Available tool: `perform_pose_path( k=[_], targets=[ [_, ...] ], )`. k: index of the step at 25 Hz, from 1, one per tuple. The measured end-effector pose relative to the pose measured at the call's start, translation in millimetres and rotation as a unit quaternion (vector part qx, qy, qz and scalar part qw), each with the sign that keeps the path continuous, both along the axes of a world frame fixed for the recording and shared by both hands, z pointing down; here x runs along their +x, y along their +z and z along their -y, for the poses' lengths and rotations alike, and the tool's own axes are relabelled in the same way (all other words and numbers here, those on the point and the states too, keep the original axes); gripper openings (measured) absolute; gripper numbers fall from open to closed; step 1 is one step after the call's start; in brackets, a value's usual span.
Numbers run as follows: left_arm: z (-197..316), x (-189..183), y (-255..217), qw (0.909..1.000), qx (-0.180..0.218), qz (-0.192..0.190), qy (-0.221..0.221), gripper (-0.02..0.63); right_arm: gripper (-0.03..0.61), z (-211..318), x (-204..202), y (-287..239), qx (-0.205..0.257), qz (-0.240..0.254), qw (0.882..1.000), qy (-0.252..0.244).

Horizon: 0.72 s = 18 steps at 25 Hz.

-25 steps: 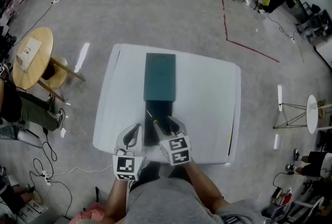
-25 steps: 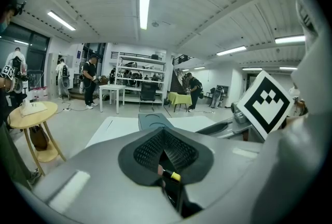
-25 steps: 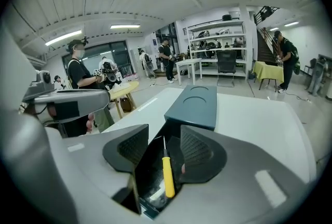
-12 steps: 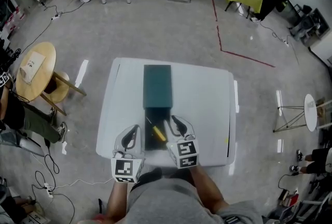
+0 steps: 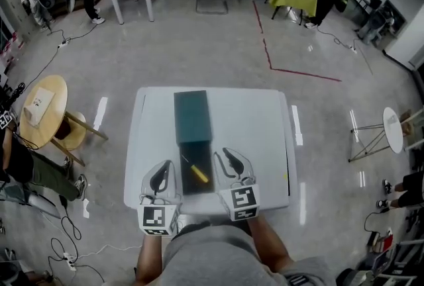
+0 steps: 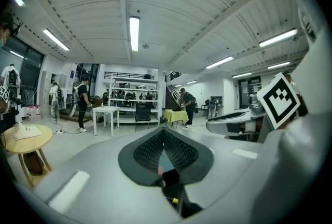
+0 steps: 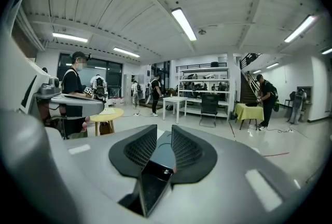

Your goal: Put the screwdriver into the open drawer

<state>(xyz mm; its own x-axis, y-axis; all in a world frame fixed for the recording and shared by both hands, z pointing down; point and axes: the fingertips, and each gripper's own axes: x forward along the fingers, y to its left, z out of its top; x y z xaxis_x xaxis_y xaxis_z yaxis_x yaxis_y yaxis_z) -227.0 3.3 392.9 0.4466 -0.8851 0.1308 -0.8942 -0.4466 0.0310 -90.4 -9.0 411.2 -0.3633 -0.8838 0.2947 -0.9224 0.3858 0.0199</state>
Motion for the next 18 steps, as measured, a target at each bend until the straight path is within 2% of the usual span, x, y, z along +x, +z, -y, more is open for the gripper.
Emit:
perform_pose_path(
  k=[7,18],
  targets=[
    [-6.0,6.3,-6.0,0.9999,0.008,0.0,0.013,0.012,0.057,-16.2,21.6,-14.9,0.03,0.01,0.999,0.027],
    [-24.4,13.0,4.2,0.9996,-0.007,0.006,0.025,0.012,0.006,-47.0,50.1,-11.0,0.04,0.018,0.997,0.057]
  ],
)
